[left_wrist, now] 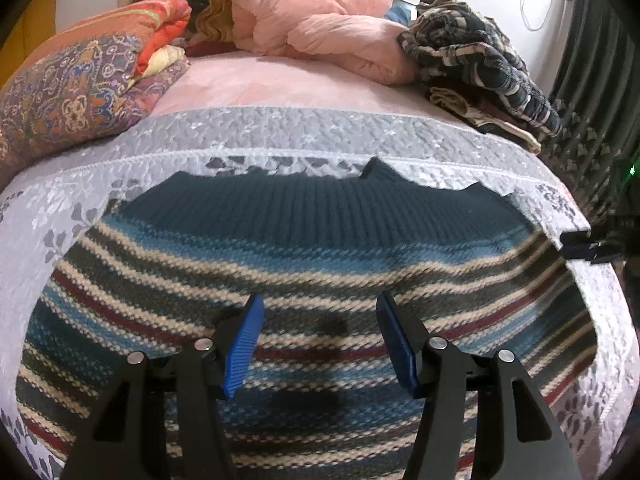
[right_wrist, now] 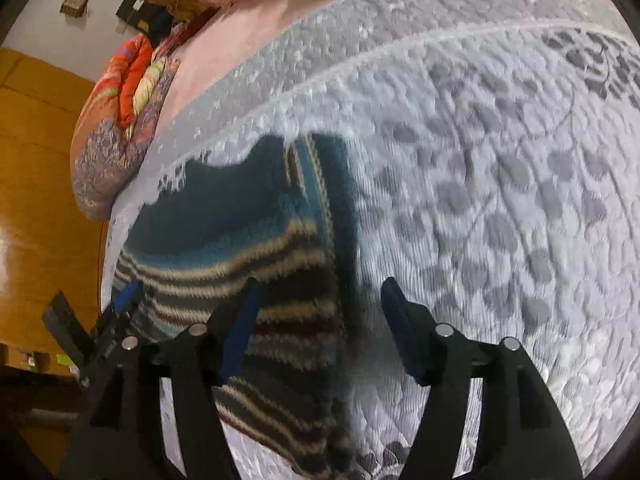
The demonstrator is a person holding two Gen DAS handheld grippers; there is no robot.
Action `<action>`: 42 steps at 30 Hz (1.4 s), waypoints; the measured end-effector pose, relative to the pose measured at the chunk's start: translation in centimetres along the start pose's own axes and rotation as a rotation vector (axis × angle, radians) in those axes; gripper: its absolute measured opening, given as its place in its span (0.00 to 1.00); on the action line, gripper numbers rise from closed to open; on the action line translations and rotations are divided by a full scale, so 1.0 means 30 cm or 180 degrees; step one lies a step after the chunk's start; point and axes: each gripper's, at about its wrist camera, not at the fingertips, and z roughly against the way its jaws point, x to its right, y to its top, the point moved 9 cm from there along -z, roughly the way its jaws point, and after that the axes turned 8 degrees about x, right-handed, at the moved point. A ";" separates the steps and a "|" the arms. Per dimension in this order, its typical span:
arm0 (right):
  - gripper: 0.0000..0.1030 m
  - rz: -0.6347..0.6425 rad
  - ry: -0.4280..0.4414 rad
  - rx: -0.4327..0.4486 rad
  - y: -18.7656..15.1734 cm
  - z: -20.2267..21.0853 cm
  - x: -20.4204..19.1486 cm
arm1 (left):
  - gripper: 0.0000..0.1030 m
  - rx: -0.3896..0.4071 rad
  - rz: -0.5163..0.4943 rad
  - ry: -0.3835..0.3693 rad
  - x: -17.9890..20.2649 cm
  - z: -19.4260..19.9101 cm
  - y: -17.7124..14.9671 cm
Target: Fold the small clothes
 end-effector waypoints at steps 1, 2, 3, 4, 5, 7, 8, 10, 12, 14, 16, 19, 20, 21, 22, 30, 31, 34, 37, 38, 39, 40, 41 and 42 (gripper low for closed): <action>0.61 0.0022 0.0036 -0.0056 -0.021 -0.009 -0.001 | 0.57 -0.0001 0.0003 -0.0012 0.006 -0.001 0.002; 0.61 0.0032 0.0068 -0.0106 -0.041 -0.017 -0.002 | 0.57 -0.0001 0.0005 -0.0019 0.011 -0.002 0.004; 0.61 0.0037 0.0088 -0.0150 -0.057 -0.025 -0.002 | 0.57 -0.0007 0.0001 -0.0025 0.014 -0.005 0.004; 0.61 0.0054 0.0096 -0.0202 -0.076 -0.038 0.000 | 0.57 -0.0021 -0.0005 -0.0021 0.015 -0.011 0.001; 0.61 0.0075 0.0114 -0.0229 -0.086 -0.047 -0.003 | 0.57 -0.0036 -0.0006 -0.0017 0.013 -0.015 -0.002; 0.60 0.0075 0.0135 -0.0261 -0.096 -0.062 -0.007 | 0.57 -0.0090 0.0019 -0.0012 0.007 -0.028 -0.014; 0.57 0.0053 0.0159 -0.0254 -0.096 -0.067 -0.010 | 0.57 -0.0124 0.0044 -0.0007 0.000 -0.037 -0.021; 0.51 0.0052 0.0262 -0.0257 -0.095 -0.078 -0.028 | 0.57 -0.0152 0.0071 -0.0003 -0.010 -0.045 -0.030; 0.49 0.0053 0.0348 -0.0267 -0.094 -0.091 -0.047 | 0.57 -0.0159 0.0054 0.0013 -0.017 -0.050 -0.032; 0.48 0.0115 0.0358 -0.0282 -0.094 -0.115 -0.063 | 0.57 -0.0175 0.0069 -0.0003 -0.019 -0.053 -0.033; 0.45 0.0108 0.0365 -0.0278 -0.094 -0.136 -0.073 | 0.58 -0.0197 0.0129 -0.0043 -0.025 -0.056 -0.035; 0.35 0.0078 0.0428 -0.0233 -0.093 -0.131 -0.069 | 0.58 -0.0213 0.0134 -0.0074 -0.033 -0.061 -0.039; 0.31 0.0073 0.0449 -0.0219 -0.092 -0.125 -0.069 | 0.58 -0.0213 0.0125 -0.0079 -0.034 -0.064 -0.040; 0.29 0.0062 0.0464 -0.0200 -0.092 -0.117 -0.068 | 0.58 -0.0214 0.0115 -0.0082 -0.034 -0.066 -0.042; 0.27 0.0048 0.0460 -0.0179 -0.090 -0.110 -0.069 | 0.58 -0.0211 0.0105 -0.0088 -0.036 -0.068 -0.043; 0.21 0.0023 0.0482 -0.0017 -0.043 0.003 -0.164 | 0.58 -0.0231 0.0335 -0.0188 -0.068 -0.041 -0.021; 0.20 0.0103 0.0462 0.0007 -0.034 0.023 -0.203 | 0.58 -0.0221 0.0359 -0.0167 -0.078 -0.034 -0.015; 0.20 0.0314 0.0363 0.0025 -0.022 0.056 -0.306 | 0.58 -0.0179 0.0409 -0.0126 -0.108 -0.010 0.000; 0.19 0.0563 0.0247 0.0016 -0.026 0.069 -0.419 | 0.58 -0.0143 0.0482 -0.0129 -0.135 0.011 0.014; 0.19 0.0636 0.0210 0.0013 -0.029 0.068 -0.455 | 0.58 -0.0125 0.0502 -0.0131 -0.144 0.018 0.019; 0.19 0.0687 0.0192 0.0010 -0.032 0.066 -0.480 | 0.58 -0.0113 0.0511 -0.0134 -0.149 0.023 0.024; 0.19 0.0764 0.0154 -0.0003 -0.036 0.062 -0.519 | 0.58 -0.0095 0.0525 -0.0139 -0.159 0.030 0.030; 0.19 0.0828 0.0121 -0.0009 -0.039 0.059 -0.549 | 0.58 -0.0075 0.0542 -0.0142 -0.170 0.037 0.036; 0.19 0.0893 0.0102 -0.0008 -0.041 0.054 -0.580 | 0.58 -0.0058 0.0558 -0.0144 -0.179 0.044 0.040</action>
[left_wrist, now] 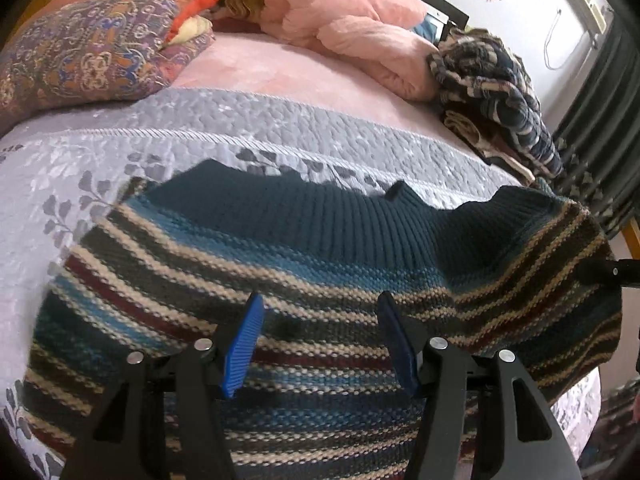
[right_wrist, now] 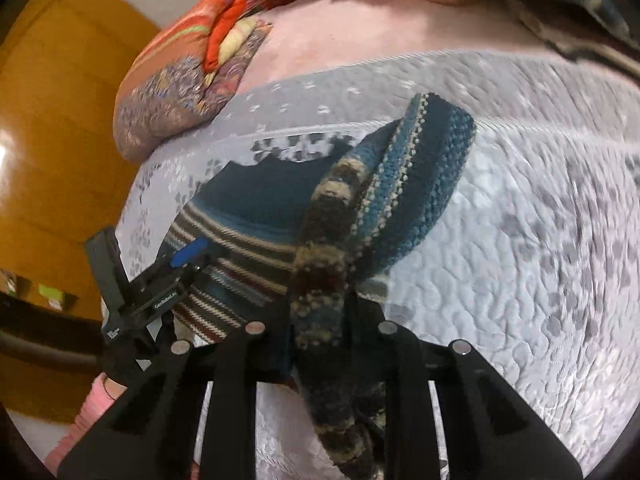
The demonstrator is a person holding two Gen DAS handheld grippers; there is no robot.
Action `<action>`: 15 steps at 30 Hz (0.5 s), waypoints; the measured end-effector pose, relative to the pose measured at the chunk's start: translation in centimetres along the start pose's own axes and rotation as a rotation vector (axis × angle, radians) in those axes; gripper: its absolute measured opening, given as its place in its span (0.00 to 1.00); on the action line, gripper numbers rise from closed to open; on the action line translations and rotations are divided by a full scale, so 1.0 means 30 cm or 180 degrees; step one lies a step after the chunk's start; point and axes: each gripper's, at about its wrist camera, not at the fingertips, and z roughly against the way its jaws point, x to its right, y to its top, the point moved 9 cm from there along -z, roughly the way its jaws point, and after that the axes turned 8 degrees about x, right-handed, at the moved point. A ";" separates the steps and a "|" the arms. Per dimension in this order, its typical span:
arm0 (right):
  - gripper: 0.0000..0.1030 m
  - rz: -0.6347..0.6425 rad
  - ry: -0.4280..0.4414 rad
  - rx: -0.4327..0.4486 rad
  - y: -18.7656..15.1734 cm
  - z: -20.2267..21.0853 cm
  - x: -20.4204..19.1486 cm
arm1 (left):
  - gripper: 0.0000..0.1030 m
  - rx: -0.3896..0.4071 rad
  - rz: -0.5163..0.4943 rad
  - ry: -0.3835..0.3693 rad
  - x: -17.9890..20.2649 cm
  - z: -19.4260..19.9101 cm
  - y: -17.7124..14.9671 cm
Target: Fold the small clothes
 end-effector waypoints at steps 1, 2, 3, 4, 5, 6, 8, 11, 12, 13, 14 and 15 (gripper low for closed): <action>0.19 0.0078 -0.0015 0.0001 0.009 -0.009 -0.036 | 0.58 0.0019 0.0019 -0.0004 -0.010 0.008 0.008; 0.18 0.0130 -0.0031 -0.0010 0.016 -0.019 -0.066 | 0.58 0.0031 0.0034 -0.0006 -0.019 0.014 0.014; 0.18 0.0170 -0.0040 -0.0026 0.022 -0.030 -0.092 | 0.58 0.0042 0.0052 -0.0006 -0.029 0.019 0.018; 0.18 0.0214 -0.0036 -0.0044 0.031 -0.048 -0.131 | 0.58 0.0056 0.0081 -0.0008 -0.042 0.025 0.025; 0.17 0.0256 -0.0030 -0.0064 0.035 -0.064 -0.164 | 0.58 0.0065 0.0105 -0.0011 -0.052 0.031 0.029; 0.17 0.0302 -0.0041 -0.0091 0.036 -0.081 -0.194 | 0.58 0.0080 0.0141 -0.0014 -0.066 0.038 0.034; 0.15 0.0399 -0.0098 -0.0159 0.033 -0.127 -0.255 | 0.58 0.0103 0.0187 -0.0018 -0.091 0.050 0.043; 0.13 0.0467 -0.0194 -0.0293 0.018 -0.207 -0.327 | 0.58 0.0131 0.0270 -0.0006 -0.136 0.061 0.053; 0.13 0.0500 -0.0227 -0.0333 0.012 -0.234 -0.345 | 0.58 0.0130 0.0295 -0.0007 -0.146 0.063 0.053; 0.12 0.0539 -0.0288 -0.0391 0.001 -0.270 -0.358 | 0.58 0.0116 0.0332 -0.0017 -0.162 0.062 0.051; 0.12 0.0566 -0.0343 -0.0440 -0.010 -0.302 -0.370 | 0.58 0.0102 0.0362 -0.0026 -0.174 0.060 0.048; 0.12 0.0587 -0.0376 -0.0491 -0.022 -0.329 -0.378 | 0.58 0.0087 0.0400 -0.0029 -0.189 0.056 0.044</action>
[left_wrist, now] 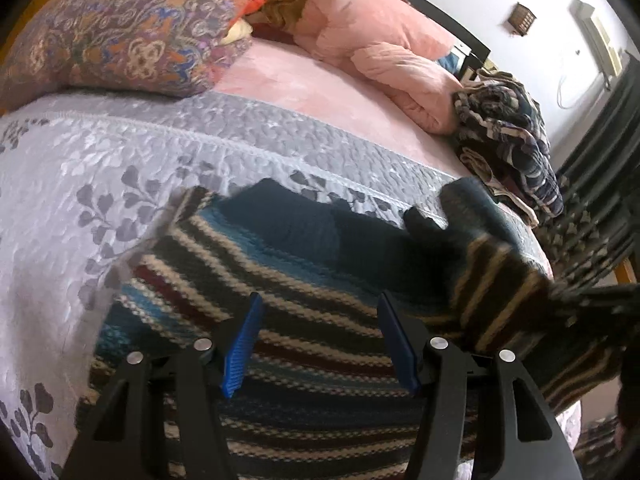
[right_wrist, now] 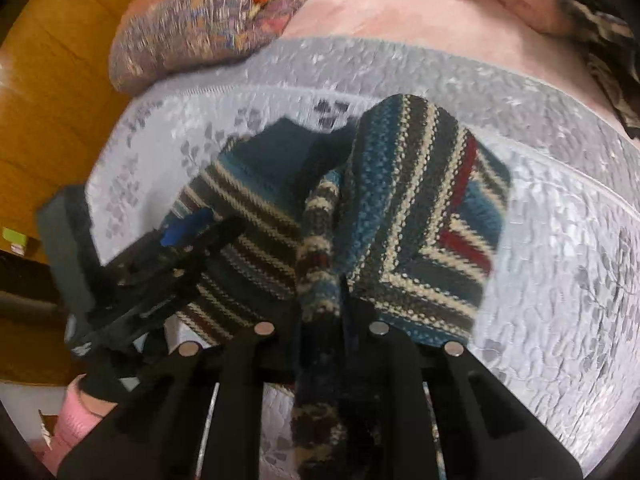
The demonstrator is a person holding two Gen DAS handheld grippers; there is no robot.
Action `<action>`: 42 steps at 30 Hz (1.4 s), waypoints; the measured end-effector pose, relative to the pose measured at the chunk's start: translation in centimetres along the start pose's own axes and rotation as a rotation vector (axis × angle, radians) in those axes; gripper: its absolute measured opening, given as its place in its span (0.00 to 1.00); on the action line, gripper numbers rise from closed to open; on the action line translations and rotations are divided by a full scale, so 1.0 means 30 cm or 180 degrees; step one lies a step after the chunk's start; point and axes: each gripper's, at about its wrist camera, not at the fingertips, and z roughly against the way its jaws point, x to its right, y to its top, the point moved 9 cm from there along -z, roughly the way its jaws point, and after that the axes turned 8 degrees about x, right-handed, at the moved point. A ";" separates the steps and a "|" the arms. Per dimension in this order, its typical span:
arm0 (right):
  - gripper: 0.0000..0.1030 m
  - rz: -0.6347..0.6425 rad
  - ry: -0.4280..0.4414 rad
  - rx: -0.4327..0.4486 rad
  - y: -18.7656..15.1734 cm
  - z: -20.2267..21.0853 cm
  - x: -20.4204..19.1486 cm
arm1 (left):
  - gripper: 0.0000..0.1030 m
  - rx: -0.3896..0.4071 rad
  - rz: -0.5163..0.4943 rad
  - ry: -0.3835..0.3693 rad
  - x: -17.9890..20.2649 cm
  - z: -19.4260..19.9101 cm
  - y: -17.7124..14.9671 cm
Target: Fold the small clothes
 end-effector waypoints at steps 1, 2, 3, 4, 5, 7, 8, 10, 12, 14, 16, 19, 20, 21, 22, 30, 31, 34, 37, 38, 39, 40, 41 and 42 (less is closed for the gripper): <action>0.13 0.0007 -0.0022 -0.0072 -0.009 -0.033 -0.012 | 0.58 -0.0011 0.0024 -0.0004 -0.011 -0.002 -0.003; 0.13 -0.0006 -0.0031 -0.0127 -0.011 -0.058 -0.019 | 0.58 -0.0023 0.0051 -0.0012 -0.020 -0.004 -0.006; 0.14 -0.0013 -0.0034 -0.0189 -0.020 -0.086 -0.028 | 0.58 -0.0038 0.0091 -0.0032 -0.029 -0.009 -0.008; 0.16 -0.0012 -0.0029 -0.0212 -0.025 -0.099 -0.037 | 0.58 -0.0045 0.0122 -0.0048 -0.035 -0.010 -0.010; 0.19 -0.0026 -0.0009 -0.0230 -0.030 -0.109 -0.041 | 0.58 -0.0054 0.0159 -0.0072 -0.041 -0.010 -0.011; 0.26 -0.0091 0.0080 -0.0303 -0.040 -0.130 -0.053 | 0.58 -0.0070 0.0239 -0.0141 -0.047 -0.011 -0.011; 0.27 -0.0177 0.0189 -0.0329 -0.044 -0.138 -0.058 | 0.58 -0.0073 0.0269 -0.0165 -0.048 -0.011 -0.011; 0.29 -0.0262 0.0283 -0.0358 -0.047 -0.143 -0.059 | 0.58 -0.0077 0.0293 -0.0200 -0.042 -0.010 -0.011; 0.36 -0.0373 0.0481 -0.0373 -0.045 -0.136 -0.065 | 0.58 -0.0084 0.0294 -0.0235 -0.031 -0.011 -0.011; 0.42 -0.0546 0.0719 -0.0414 -0.044 -0.114 -0.069 | 0.58 -0.0115 0.0299 -0.0288 -0.010 -0.015 -0.017; 0.42 -0.0563 0.0864 -0.0398 -0.040 -0.076 -0.082 | 0.58 -0.0152 0.0310 -0.0344 0.010 -0.021 -0.022; 0.34 -0.0480 0.0941 -0.0362 -0.047 -0.005 -0.105 | 0.59 -0.0194 0.0356 -0.0479 0.044 -0.025 -0.027; 0.35 -0.0439 0.0886 -0.0314 -0.047 0.018 -0.097 | 0.59 -0.0215 0.0356 -0.0494 0.054 -0.028 -0.031; 0.35 -0.0410 0.0833 -0.0268 -0.048 0.041 -0.083 | 0.59 -0.0226 0.0350 -0.0530 0.070 -0.030 -0.034; 0.35 -0.0411 0.0766 -0.0220 -0.050 0.067 -0.057 | 0.59 -0.0235 0.0347 -0.0559 0.079 -0.032 -0.037; 0.35 -0.0520 0.0294 -0.0057 -0.174 0.110 0.213 | 0.60 -0.0404 0.0478 -0.0816 0.128 -0.059 -0.086; 0.35 -0.0592 0.0313 -0.0076 -0.195 0.094 0.236 | 0.61 -0.0442 0.0512 -0.0855 0.136 -0.066 -0.093; 0.35 -0.0691 0.0346 -0.0128 -0.241 0.052 0.285 | 0.62 -0.0514 0.0629 -0.0997 0.159 -0.083 -0.109; 0.42 -0.0785 0.0457 -0.0125 -0.259 0.018 0.307 | 0.62 -0.0595 0.0687 -0.1097 0.190 -0.103 -0.126; 0.43 -0.0768 0.0467 -0.0112 -0.262 0.019 0.314 | 0.62 -0.0618 0.0686 -0.1114 0.200 -0.108 -0.130; 0.43 -0.0747 0.0477 -0.0093 -0.260 0.014 0.310 | 0.62 -0.0634 0.0695 -0.1151 0.212 -0.112 -0.133; 0.43 -0.0726 0.0491 -0.0075 -0.261 0.013 0.308 | 0.63 -0.0650 0.0724 -0.1208 0.230 -0.115 -0.136; 0.44 -0.0712 0.0502 -0.0062 -0.262 0.013 0.308 | 0.64 -0.0664 0.0744 -0.1269 0.248 -0.117 -0.138; 0.44 -0.0698 0.0514 -0.0049 -0.261 0.012 0.307 | 0.64 -0.0671 0.0747 -0.1297 0.259 -0.118 -0.139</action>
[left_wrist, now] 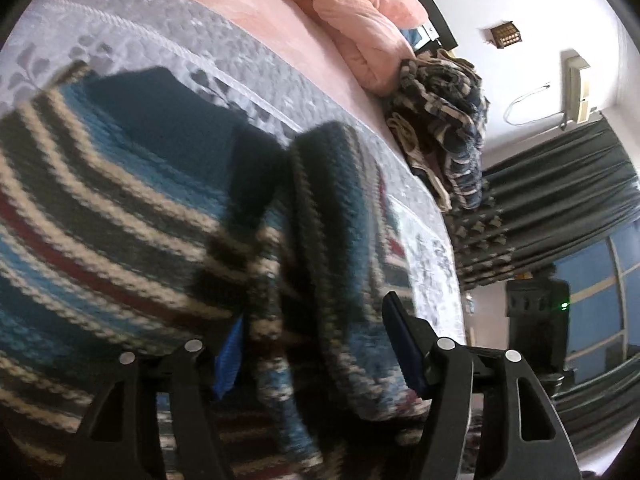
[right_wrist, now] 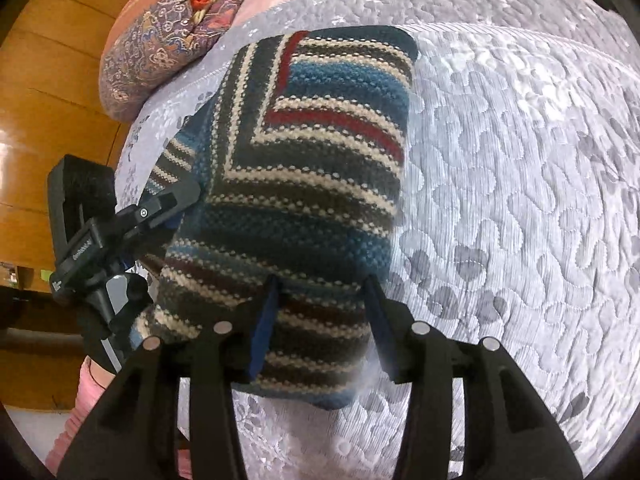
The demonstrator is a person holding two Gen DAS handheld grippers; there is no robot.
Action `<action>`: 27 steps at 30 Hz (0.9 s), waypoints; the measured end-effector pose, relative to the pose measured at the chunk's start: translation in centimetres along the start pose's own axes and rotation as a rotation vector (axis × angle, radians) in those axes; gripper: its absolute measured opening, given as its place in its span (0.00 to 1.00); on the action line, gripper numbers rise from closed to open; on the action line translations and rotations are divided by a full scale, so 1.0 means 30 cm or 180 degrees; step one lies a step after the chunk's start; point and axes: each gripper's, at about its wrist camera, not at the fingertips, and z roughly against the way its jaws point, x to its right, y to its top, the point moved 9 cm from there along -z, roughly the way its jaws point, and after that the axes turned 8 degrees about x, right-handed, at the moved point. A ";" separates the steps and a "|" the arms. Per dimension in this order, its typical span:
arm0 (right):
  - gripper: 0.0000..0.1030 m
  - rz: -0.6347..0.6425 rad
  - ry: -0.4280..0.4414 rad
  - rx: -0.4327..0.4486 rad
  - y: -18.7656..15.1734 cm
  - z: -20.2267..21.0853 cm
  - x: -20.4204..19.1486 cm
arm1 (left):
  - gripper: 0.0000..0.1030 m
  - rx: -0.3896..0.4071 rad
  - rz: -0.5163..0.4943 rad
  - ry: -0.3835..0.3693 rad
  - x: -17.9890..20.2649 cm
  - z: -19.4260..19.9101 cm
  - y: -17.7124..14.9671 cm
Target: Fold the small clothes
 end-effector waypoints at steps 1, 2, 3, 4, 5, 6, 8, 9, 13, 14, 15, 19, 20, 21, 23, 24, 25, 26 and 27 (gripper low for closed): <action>0.45 0.0003 0.0019 0.0006 0.000 -0.002 -0.002 | 0.66 -0.0010 -0.0017 -0.0016 0.015 -0.012 -0.002; 0.45 -0.0004 0.0033 0.0008 -0.001 -0.007 -0.002 | 0.67 -0.0018 -0.0033 -0.0016 0.025 -0.022 -0.004; 0.45 -0.0008 0.0051 0.0012 0.000 -0.013 -0.006 | 0.67 -0.0036 -0.0044 -0.0033 0.039 -0.037 -0.008; 0.45 0.0002 0.0050 0.0013 0.000 -0.018 -0.008 | 0.67 -0.0053 -0.0045 -0.0044 0.049 -0.049 -0.011; 0.46 0.0018 0.0045 0.0018 0.000 -0.022 -0.010 | 0.67 -0.0074 -0.0058 -0.0043 0.061 -0.062 -0.016; 0.46 0.0026 0.0042 0.0026 -0.001 -0.027 -0.013 | 0.67 -0.0101 -0.0088 -0.0017 0.070 -0.075 -0.021; 0.48 0.0064 0.0027 0.0043 -0.006 -0.032 -0.016 | 0.67 -0.0134 -0.0202 0.0085 0.087 -0.104 -0.027; 0.48 0.0094 0.0008 0.0052 -0.007 -0.035 -0.016 | 0.67 -0.0137 -0.0223 0.0106 0.091 -0.111 -0.025; 0.49 0.0144 0.0038 0.0086 -0.008 -0.039 -0.011 | 0.39 -0.0107 -0.0349 0.0276 0.079 -0.119 -0.021; 0.49 0.0131 0.0070 0.0085 -0.008 -0.037 -0.009 | 0.35 -0.0088 -0.0327 0.0264 0.076 -0.117 -0.019; 0.49 0.0111 0.0105 0.0084 -0.006 -0.034 -0.008 | 0.32 -0.0076 -0.0323 0.0262 0.074 -0.115 -0.018; 0.49 -0.0023 0.0293 0.0144 0.013 0.024 0.014 | 0.26 0.0027 -0.0452 0.0261 0.090 -0.090 -0.006; 0.49 -0.0064 0.0330 0.0196 0.024 0.044 0.022 | 0.26 0.0045 -0.0468 0.0249 0.094 -0.081 -0.002; 0.49 -0.0108 0.0355 0.0247 0.036 0.060 0.032 | 0.25 0.0063 -0.0472 0.0233 0.096 -0.073 0.004; 0.49 -0.0233 0.0394 0.0297 0.054 0.078 0.060 | 0.25 0.0085 -0.0448 0.0207 0.089 -0.050 0.015; 0.49 -0.0307 0.0426 0.0289 0.058 0.076 0.073 | 0.25 0.0107 -0.0430 0.0181 0.088 -0.033 0.027; 0.49 -0.0348 0.0447 0.0279 0.058 0.073 0.081 | 0.25 0.0129 -0.0436 0.0175 0.084 -0.014 0.036; 0.49 -0.0378 0.0477 0.0260 0.055 0.066 0.084 | 0.24 0.0156 -0.0451 0.0175 0.083 0.004 0.047; 0.49 -0.0387 0.0508 0.0239 0.051 0.058 0.081 | 0.24 0.0204 -0.0473 0.0171 0.083 0.033 0.066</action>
